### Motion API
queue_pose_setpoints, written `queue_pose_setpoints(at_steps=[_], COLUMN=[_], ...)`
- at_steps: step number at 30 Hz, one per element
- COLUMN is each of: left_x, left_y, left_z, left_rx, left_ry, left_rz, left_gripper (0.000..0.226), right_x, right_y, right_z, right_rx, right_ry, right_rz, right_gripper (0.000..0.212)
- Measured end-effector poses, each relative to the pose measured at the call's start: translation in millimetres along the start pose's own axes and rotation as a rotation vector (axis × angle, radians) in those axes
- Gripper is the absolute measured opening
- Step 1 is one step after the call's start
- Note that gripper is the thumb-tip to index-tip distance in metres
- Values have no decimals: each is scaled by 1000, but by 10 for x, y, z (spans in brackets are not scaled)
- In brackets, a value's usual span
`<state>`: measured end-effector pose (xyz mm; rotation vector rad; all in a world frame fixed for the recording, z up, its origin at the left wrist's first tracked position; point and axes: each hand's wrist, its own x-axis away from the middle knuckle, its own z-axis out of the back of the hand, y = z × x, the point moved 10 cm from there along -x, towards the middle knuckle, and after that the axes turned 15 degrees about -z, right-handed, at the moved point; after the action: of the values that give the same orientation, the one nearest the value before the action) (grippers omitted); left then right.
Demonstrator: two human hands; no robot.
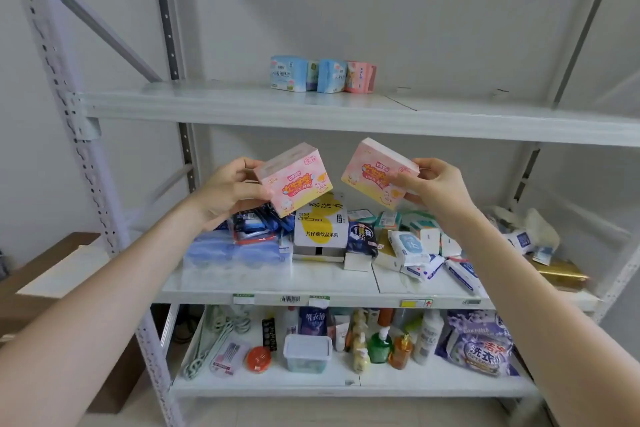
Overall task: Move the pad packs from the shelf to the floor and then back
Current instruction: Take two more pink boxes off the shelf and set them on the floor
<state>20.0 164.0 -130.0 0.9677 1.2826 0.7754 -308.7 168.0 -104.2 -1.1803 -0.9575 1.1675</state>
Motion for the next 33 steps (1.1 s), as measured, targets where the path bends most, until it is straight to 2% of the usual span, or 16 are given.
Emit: queue_pose_setpoints(at_steps=[5,9,12,16,21,26,29,33], left_x=[675,1251,1641,2167,2720,3191,3421,3678], left_y=[-389,-804,-1171,-1691,-2398,-3014,-3339,-3837], left_z=[59,93,117,111,72,27,62,188], left_rx=[-17,-42,-38,-87,-162,-171,-198,-212], left_ry=[-16,-54,-43,-29,18,53,73,78], left_rz=[80,189,274,396,490,574,610,665], left_gripper=[49,69,63,80,60,62,74,71], right_x=[548,940,1182,1422,1656,1850,1946,2057], right_y=[676,1318,1854,2572,3477,4222,4612,5116], right_z=[-161,-301,-384,-445,-539,-649,-767,-1003], right_rx=[3,4,43,90,122,181,191,151], right_ry=[-6,-19,-30,-31,-71,-130,-165,-183], right_rz=[-102,-187,-270,-341,-465,-527,-572,-639], right_gripper=[42,42,49,57,63,54,55,58])
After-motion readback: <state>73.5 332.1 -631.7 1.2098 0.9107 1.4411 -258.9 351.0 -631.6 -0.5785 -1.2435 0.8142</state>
